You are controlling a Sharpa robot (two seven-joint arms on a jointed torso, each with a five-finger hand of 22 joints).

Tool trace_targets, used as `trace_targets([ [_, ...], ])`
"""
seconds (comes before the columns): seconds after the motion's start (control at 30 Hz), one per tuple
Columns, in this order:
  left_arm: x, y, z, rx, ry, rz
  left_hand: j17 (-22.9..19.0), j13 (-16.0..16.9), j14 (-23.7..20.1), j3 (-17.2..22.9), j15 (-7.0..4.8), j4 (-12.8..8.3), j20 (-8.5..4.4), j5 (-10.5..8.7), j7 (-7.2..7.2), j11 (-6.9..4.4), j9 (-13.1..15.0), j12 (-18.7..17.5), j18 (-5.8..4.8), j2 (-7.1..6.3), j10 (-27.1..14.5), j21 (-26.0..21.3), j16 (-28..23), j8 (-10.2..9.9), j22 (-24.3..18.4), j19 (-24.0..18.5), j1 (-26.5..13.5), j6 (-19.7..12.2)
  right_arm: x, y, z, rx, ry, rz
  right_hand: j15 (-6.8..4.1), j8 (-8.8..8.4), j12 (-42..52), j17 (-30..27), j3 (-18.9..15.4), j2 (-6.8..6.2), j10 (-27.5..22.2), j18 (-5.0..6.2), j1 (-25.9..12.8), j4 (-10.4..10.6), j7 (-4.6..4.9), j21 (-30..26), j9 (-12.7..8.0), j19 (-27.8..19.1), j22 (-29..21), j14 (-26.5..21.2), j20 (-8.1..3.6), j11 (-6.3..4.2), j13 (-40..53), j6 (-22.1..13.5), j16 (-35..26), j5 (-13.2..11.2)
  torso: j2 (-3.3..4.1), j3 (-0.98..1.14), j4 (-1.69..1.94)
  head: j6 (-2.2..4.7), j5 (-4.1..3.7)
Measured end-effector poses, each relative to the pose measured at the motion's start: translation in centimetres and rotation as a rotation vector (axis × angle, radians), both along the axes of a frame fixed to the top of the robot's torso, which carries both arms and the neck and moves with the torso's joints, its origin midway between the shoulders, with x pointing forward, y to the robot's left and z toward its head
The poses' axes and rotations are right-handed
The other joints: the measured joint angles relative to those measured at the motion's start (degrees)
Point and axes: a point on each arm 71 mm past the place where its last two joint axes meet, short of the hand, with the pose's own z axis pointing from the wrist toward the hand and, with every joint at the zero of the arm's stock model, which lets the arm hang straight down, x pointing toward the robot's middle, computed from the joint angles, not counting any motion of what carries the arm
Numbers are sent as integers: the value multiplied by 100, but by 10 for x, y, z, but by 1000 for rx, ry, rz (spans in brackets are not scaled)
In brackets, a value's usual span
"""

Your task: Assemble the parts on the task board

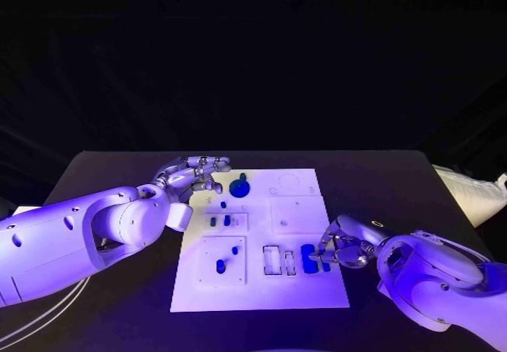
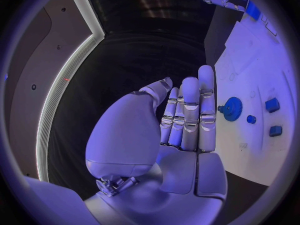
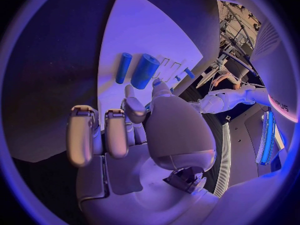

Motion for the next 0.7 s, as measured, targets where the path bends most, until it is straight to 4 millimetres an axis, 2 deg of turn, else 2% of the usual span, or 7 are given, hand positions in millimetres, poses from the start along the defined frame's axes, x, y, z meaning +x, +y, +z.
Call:
trace_targets([
  [0.13,0,1,0,1,1,2,0,0,0,0,0,0,0,0,0,0,0,0,0,0,0,0,0,0,0,0,0,0,0,3,-2,-13,-3,7,0,0,30,0,-39,-1,0,0,1,7,0,31,15,0,17,0,0,0,40,0,0,0,0,-8,-2,-4,1],
  [0.7,0,2,-1,2,4,3,1,0,1,0,1,0,0,0,0,0,0,0,0,0,0,0,0,-1,1,0,0,0,3,20,-15,-49,3,45,1,67,78,-2,-87,30,0,1,32,-8,0,31,71,0,32,0,1,0,153,0,19,-25,3,-9,-7,-27,33],
])
